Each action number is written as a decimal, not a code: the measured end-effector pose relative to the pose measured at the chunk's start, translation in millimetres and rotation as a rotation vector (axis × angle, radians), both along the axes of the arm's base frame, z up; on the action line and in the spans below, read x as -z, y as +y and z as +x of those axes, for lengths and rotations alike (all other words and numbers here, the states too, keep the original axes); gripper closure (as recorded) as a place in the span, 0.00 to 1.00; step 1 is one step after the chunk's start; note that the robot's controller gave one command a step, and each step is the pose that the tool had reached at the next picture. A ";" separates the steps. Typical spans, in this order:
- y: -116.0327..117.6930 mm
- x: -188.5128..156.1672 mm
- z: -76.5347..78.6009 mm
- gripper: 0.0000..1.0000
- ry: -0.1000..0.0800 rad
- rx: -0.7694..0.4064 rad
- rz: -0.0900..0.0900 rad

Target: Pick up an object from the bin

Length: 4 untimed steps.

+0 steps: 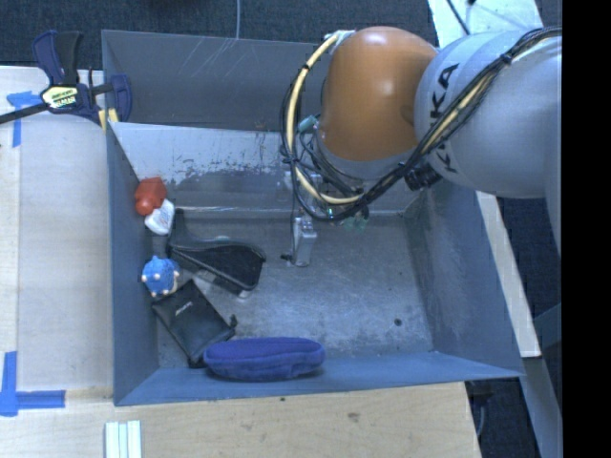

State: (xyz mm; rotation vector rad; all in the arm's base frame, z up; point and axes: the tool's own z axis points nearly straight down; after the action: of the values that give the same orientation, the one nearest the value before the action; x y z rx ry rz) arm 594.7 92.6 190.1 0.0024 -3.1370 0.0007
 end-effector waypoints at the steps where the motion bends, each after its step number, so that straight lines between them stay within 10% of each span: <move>1: 88.0 104.5 10.2 0.00 -0.011 0.043 0.007; 4: 94.6 116.4 -21.6 0.00 0.003 0.447 0.006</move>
Offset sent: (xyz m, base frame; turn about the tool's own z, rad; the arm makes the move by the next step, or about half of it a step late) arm 0.0080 0.0914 -0.1201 0.0448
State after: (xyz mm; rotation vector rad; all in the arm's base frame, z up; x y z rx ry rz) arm 573.1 187.2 73.7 -0.6916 -3.0563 -0.0097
